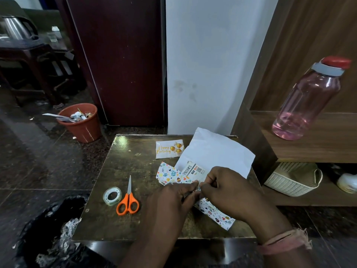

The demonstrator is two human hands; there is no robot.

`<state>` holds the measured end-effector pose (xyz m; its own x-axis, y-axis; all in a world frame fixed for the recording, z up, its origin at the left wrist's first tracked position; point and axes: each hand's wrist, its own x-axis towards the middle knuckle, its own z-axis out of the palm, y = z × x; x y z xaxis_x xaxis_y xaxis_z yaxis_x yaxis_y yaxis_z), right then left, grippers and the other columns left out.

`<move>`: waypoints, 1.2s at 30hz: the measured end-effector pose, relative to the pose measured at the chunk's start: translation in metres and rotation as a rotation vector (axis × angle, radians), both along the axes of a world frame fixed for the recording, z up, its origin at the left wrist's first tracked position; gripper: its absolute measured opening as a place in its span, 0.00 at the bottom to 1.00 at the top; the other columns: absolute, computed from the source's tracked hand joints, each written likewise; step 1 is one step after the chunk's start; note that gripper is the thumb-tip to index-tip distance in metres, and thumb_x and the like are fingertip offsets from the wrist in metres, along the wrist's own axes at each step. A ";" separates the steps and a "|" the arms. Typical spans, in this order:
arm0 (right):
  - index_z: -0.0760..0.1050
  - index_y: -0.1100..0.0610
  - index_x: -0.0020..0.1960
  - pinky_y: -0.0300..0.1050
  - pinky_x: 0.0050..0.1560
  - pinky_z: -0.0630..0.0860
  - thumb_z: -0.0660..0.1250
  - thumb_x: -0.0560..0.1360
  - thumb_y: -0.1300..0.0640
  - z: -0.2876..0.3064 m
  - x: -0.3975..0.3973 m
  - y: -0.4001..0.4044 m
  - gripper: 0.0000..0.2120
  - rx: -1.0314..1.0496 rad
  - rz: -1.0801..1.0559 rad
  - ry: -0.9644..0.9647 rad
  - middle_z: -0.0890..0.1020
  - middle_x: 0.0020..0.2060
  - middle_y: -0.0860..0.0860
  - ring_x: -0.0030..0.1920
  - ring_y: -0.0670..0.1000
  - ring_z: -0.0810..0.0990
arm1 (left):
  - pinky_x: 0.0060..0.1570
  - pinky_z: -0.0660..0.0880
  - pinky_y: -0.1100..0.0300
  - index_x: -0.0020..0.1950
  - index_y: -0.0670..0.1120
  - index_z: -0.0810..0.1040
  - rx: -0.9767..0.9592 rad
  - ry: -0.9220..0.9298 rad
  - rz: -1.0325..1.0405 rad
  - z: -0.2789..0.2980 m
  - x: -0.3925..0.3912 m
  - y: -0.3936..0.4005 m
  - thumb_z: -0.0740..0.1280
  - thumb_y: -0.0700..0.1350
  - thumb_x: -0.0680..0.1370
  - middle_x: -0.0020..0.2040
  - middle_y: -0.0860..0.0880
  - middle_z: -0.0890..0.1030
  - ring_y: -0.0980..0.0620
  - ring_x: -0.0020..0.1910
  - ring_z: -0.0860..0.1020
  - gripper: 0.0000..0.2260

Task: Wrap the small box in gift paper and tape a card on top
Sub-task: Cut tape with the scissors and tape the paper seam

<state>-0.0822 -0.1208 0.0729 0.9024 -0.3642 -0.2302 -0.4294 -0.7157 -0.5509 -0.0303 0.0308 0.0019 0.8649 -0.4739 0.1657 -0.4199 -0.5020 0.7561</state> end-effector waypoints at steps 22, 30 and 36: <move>0.79 0.52 0.44 0.41 0.35 0.68 0.72 0.73 0.53 -0.012 0.013 0.000 0.04 0.050 -0.161 0.022 0.82 0.42 0.47 0.45 0.47 0.80 | 0.37 0.70 0.57 0.60 0.66 0.81 0.061 -0.075 0.056 -0.003 -0.003 -0.002 0.73 0.58 0.78 0.33 0.56 0.76 0.52 0.42 0.81 0.11; 0.75 0.51 0.48 0.42 0.38 0.71 0.74 0.73 0.53 -0.013 0.012 -0.001 0.08 0.081 -0.225 0.021 0.80 0.45 0.47 0.47 0.48 0.79 | 0.37 0.71 0.57 0.63 0.65 0.74 0.137 -0.125 0.028 0.004 -0.008 -0.002 0.67 0.61 0.79 0.30 0.56 0.70 0.53 0.42 0.81 0.12; 0.69 0.50 0.55 0.42 0.37 0.69 0.75 0.73 0.51 -0.014 0.011 -0.002 0.18 0.125 -0.259 0.017 0.78 0.47 0.48 0.49 0.50 0.79 | 0.35 0.76 0.55 0.62 0.63 0.71 0.112 -0.253 0.013 0.006 -0.013 -0.002 0.63 0.57 0.79 0.39 0.56 0.81 0.54 0.41 0.81 0.11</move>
